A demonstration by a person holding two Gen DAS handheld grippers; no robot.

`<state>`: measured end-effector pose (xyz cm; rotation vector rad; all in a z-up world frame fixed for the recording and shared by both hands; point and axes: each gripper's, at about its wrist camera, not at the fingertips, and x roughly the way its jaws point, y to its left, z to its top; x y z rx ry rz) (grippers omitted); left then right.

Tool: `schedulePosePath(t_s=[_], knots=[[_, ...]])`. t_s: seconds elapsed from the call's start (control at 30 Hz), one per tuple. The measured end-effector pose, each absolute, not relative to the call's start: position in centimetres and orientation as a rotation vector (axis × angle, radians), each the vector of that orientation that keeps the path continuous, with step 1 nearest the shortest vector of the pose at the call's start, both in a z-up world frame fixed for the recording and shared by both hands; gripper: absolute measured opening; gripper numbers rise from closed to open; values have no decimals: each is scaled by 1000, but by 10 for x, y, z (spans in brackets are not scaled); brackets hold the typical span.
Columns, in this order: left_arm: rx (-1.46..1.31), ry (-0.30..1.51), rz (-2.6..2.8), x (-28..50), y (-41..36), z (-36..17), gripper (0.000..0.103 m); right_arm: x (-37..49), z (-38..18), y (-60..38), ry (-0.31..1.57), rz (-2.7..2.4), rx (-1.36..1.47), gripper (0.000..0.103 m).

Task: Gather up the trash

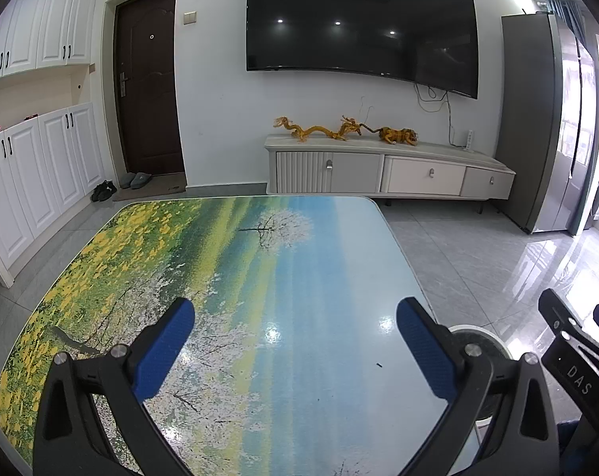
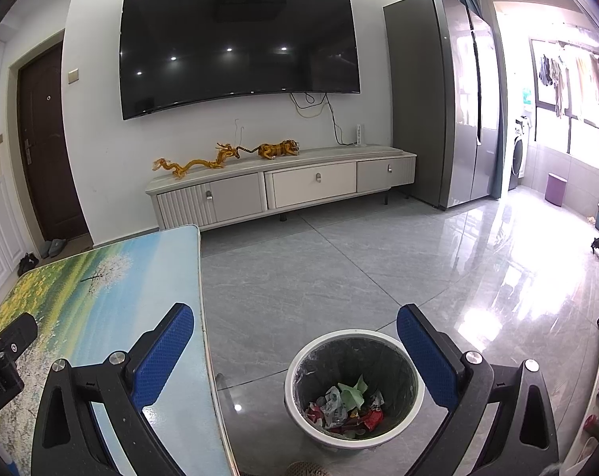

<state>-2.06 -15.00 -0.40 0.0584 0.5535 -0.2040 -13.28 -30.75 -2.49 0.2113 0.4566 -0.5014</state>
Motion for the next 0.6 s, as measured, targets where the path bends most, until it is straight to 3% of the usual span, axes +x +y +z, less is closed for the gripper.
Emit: schedulePosePath(t_s=[0.6], knots=[[57, 554, -206, -19, -148, -3, 102, -133, -26, -306, 458, -501, 209, 103]])
